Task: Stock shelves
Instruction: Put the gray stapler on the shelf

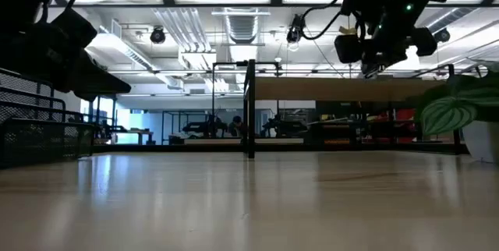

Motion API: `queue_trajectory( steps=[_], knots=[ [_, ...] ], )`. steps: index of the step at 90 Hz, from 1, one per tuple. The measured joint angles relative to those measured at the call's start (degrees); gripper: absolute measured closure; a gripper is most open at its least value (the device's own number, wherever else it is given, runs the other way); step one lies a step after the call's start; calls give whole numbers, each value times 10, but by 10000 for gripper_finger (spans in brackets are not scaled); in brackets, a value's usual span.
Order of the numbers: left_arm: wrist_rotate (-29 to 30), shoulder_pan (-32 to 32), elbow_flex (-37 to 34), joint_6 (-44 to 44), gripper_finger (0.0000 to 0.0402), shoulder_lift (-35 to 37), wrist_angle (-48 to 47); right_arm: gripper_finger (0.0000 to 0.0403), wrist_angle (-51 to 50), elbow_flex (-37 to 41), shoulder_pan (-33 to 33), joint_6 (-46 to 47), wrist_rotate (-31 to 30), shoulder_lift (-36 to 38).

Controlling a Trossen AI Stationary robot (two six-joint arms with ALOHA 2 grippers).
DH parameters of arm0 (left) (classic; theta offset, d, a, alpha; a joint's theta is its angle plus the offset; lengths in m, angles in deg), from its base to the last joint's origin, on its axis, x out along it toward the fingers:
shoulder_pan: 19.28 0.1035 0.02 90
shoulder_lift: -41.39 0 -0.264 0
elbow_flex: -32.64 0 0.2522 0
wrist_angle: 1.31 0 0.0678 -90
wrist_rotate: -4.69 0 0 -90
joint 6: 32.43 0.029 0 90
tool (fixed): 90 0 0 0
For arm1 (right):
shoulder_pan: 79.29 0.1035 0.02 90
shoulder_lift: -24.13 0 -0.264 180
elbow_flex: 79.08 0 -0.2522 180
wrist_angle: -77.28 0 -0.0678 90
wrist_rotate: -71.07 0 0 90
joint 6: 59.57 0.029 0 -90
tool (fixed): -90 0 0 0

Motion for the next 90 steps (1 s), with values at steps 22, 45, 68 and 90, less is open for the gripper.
queue_trajectory(
  steps=[22, 45, 68, 90],
  knots=[
    [0, 0, 0, 0, 397, 0, 0, 275, 1, 0, -26, 20, -2, -2],
    [0, 0, 0, 0, 397, 0, 0, 300, 3, 0, -25, 12, -1, -2],
    [0, 0, 0, 0, 397, 0, 0, 274, 5, 0, -25, 55, 0, -2],
    [0, 0, 0, 0, 397, 0, 0, 261, 14, 0, -32, 80, -19, -2]
  ],
)
